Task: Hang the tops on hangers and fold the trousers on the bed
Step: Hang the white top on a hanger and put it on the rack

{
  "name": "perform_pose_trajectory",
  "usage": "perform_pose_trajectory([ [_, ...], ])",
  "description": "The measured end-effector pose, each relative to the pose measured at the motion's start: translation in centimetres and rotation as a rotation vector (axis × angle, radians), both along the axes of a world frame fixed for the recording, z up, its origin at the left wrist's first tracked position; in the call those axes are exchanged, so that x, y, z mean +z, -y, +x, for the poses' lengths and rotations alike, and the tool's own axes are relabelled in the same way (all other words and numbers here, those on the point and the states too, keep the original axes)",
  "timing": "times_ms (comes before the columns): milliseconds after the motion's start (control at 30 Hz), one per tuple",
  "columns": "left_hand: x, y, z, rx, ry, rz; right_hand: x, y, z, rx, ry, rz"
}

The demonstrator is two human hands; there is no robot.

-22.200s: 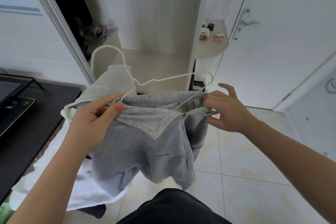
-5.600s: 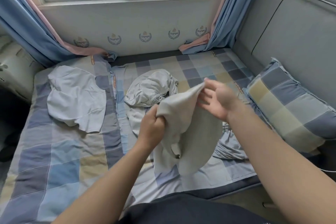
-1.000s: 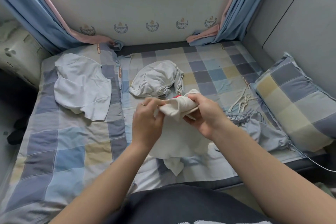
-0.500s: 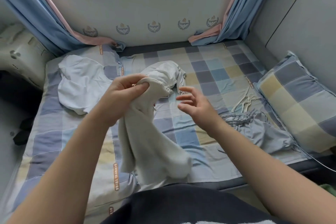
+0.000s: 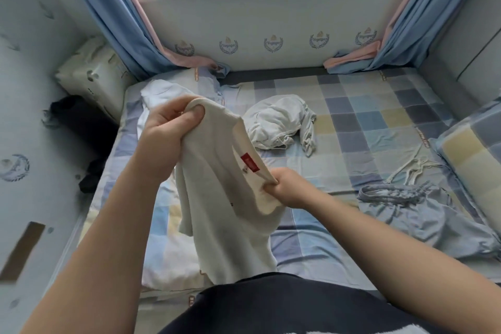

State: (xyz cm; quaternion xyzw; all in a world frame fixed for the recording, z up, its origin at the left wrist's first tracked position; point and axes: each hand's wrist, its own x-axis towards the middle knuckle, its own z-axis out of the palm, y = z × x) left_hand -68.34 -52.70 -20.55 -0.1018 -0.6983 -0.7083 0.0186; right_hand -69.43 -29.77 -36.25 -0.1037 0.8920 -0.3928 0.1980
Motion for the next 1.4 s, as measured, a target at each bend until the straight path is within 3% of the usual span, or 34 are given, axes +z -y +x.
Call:
perform_pose_trajectory([
  [167,-3.2,3.2,-1.5,0.166,0.055,-0.222,-0.2,-2.2,-0.6,-0.194,-0.061,0.023],
  [333,-8.7,4.0,-3.5,0.203,0.32,-0.541,5.3,-2.1,0.3,-0.308,-0.194,-0.151],
  [400,-10.6,2.8,-3.3,0.101,0.397,-0.6,7.1,-1.8,1.3,-0.386,-0.208,-0.223],
  [500,-12.7,-0.3,-2.7,-0.138,0.523,-0.478,9.2,-0.8,3.2,-0.448,-0.189,-0.275],
  [767,-18.3,-4.0,-2.0,-0.216,0.08,-0.98,11.8,1.7,9.3,-0.748,-0.157,-0.309],
  [900,-19.4,0.4,-2.4,-0.349,0.11,-0.886,11.1,2.1,13.1,-1.005,-0.188,-0.256],
  [1100,-19.5,3.0,-2.9,-0.69,-0.003,-0.716,8.8,4.4,19.8,-1.355,-0.194,-0.242],
  [1300,-15.4,-1.3,0.7,-0.916,-0.16,-0.541,10.4,6.6,28.6,-1.641,-0.257,-0.427],
  [1400,-11.0,-5.6,4.1,-1.06,-0.261,-0.44,12.4,7.2,34.2,-1.79,-0.371,-0.4],
])
